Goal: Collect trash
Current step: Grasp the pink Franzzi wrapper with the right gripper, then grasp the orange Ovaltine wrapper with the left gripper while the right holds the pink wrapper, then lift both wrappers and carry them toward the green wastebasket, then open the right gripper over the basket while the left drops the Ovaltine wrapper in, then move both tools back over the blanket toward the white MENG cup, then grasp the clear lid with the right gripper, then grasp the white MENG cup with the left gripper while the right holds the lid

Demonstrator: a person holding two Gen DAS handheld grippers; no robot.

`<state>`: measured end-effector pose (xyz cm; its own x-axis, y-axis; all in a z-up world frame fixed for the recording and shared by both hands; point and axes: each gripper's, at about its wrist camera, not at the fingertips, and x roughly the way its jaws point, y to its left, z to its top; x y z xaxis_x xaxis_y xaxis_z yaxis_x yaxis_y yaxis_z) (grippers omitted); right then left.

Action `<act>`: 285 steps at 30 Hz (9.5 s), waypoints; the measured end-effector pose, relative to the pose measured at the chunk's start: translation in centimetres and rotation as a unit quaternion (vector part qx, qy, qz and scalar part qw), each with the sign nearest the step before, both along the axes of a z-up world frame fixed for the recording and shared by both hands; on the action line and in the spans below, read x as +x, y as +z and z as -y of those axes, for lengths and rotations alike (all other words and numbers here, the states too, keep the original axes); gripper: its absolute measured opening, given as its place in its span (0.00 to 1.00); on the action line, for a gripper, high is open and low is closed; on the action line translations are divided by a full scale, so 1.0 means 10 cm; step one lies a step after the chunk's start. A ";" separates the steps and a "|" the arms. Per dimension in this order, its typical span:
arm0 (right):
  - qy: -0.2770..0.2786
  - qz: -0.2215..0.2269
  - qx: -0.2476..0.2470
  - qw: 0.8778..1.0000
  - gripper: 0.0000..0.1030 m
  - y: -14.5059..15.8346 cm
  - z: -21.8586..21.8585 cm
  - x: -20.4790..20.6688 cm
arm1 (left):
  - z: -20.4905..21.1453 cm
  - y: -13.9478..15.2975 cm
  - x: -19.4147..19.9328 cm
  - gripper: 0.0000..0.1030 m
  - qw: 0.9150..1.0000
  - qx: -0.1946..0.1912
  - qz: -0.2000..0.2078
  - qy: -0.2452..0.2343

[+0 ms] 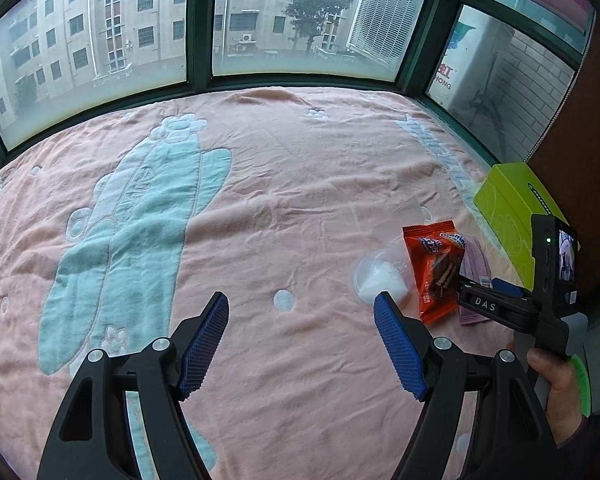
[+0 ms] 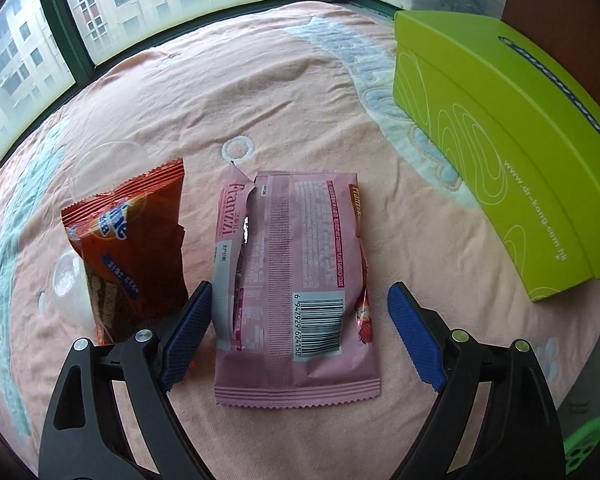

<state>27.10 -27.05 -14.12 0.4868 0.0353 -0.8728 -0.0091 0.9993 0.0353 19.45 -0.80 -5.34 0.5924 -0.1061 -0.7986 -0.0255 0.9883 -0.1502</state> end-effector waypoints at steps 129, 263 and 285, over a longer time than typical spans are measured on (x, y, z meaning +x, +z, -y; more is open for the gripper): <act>-0.227 0.208 0.020 0.951 0.82 1.24 1.43 -3.39 | 1.94 0.98 -1.55 0.39 0.963 -0.039 0.134 -0.228; 0.153 0.047 0.079 0.984 0.61 0.33 -0.64 0.45 | 0.28 -0.31 0.25 0.79 0.998 0.024 0.001 -0.058; 0.095 0.077 0.088 0.989 0.61 0.74 0.07 -0.23 | 0.90 -0.76 0.82 0.71 0.993 0.031 -0.047 -0.108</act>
<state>24.84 -27.78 -6.73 0.5831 0.2834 -0.7614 -0.2157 0.9575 0.1913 27.67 -9.77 -12.89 0.4844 -0.1721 -0.8578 0.1777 0.9794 -0.0962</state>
